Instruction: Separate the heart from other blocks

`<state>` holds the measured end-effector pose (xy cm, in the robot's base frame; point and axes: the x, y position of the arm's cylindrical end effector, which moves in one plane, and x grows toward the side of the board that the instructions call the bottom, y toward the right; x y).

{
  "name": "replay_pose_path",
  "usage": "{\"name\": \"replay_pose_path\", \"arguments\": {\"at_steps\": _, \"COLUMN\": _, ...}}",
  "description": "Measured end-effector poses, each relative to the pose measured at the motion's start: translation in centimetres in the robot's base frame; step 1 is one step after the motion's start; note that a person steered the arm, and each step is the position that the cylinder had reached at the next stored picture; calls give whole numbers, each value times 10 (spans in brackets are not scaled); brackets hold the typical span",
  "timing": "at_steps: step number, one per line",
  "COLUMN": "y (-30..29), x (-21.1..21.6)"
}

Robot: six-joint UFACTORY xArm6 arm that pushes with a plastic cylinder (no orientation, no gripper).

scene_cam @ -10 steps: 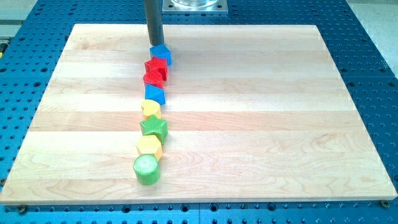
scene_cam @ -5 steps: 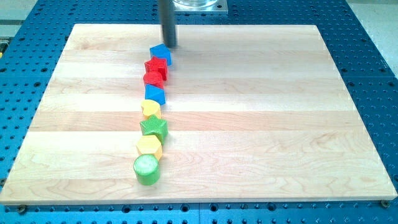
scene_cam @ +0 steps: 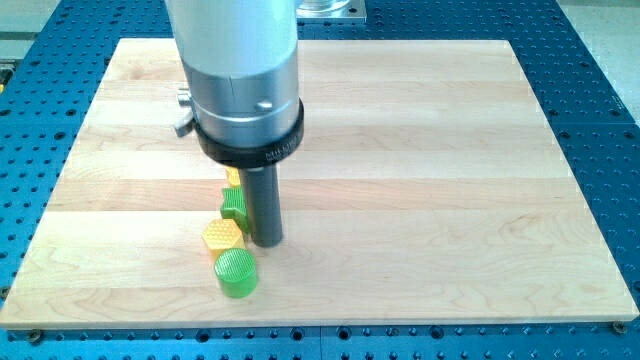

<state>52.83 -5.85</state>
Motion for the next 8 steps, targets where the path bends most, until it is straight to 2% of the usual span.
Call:
{"name": "replay_pose_path", "arguments": {"at_steps": 1, "y": -9, "x": -30}}
{"name": "replay_pose_path", "arguments": {"at_steps": 2, "y": -22, "x": -42}}
{"name": "replay_pose_path", "arguments": {"at_steps": 4, "y": -77, "x": -4}}
{"name": "replay_pose_path", "arguments": {"at_steps": 5, "y": -133, "x": -13}}
{"name": "replay_pose_path", "arguments": {"at_steps": 6, "y": -132, "x": -40}}
{"name": "replay_pose_path", "arguments": {"at_steps": 7, "y": -62, "x": -51}}
{"name": "replay_pose_path", "arguments": {"at_steps": 8, "y": -61, "x": -70}}
